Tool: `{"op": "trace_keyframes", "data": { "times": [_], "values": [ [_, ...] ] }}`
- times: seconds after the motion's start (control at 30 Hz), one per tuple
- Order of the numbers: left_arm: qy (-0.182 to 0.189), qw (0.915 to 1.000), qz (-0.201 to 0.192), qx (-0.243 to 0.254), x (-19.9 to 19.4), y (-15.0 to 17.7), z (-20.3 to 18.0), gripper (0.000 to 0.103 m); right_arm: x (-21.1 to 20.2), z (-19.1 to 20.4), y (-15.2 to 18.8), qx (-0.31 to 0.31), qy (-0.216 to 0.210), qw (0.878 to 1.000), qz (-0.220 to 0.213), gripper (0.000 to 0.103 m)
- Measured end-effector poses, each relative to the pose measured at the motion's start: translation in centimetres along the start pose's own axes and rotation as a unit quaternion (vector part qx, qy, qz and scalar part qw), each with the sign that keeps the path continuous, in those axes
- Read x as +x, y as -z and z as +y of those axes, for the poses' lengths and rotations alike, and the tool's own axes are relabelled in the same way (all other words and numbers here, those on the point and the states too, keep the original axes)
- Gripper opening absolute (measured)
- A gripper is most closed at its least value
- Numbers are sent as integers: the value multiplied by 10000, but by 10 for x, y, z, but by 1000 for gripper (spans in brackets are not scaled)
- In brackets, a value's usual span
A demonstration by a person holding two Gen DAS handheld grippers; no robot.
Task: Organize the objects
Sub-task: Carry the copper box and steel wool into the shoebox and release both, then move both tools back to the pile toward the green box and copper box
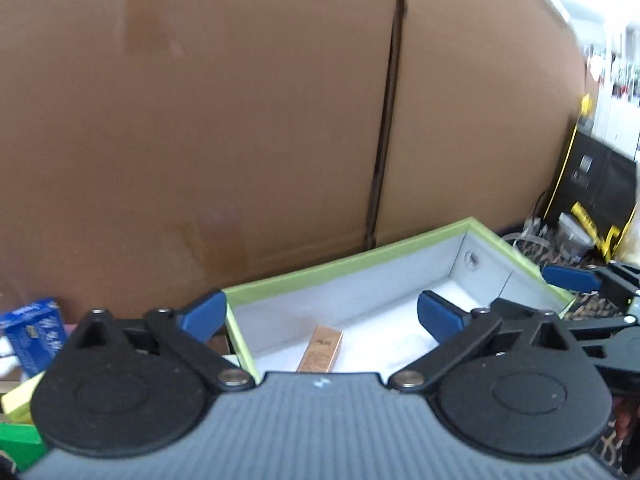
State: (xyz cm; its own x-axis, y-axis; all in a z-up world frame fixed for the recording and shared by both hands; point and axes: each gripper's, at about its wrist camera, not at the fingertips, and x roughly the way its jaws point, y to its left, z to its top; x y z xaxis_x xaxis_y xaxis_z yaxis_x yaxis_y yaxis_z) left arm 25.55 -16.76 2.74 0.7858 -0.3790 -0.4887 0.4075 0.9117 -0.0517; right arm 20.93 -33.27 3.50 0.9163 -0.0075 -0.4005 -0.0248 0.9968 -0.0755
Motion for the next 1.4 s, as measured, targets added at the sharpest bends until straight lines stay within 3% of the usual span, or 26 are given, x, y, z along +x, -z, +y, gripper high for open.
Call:
{"op": "trace_keyframes", "data": {
  "times": [0.07, 0.2, 0.3, 0.4, 0.53, 0.73, 1.1, 1.4],
  "values": [
    [106, 9999, -106, -48, -18, 1, -1, 103, -24, -2, -3, 67, 29, 9995, -309, 81],
    [243, 9992, -166, -280, -53, 12, -3, 103, -70, -1, 0, 191, -20, 9970, -755, 88],
    [252, 9988, -222, -369, -80, 28, -2, 103, -97, 8, 9, 208, -223, 9955, -901, 91],
    [37, 9991, -238, -355, -108, 43, -2, 103, -111, 20, 23, 185, -414, 9946, -938, 92],
    [-349, 9984, -299, -336, -146, 66, 10, 103, -126, 41, 40, 164, -665, 9938, -875, 94],
    [-621, 9963, -176, -571, -184, 104, 40, 103, -139, 78, 57, 84, -1004, 9928, -647, 95],
    [-1260, 9800, 364, -1499, -194, 165, 108, 103, -124, 143, 96, 11, -1658, 9861, 101, 95],
    [-1535, 9714, 357, -1779, -206, 174, 151, 103, -100, 191, 93, -138, -1905, 9808, 387, 93]
  ]
}}
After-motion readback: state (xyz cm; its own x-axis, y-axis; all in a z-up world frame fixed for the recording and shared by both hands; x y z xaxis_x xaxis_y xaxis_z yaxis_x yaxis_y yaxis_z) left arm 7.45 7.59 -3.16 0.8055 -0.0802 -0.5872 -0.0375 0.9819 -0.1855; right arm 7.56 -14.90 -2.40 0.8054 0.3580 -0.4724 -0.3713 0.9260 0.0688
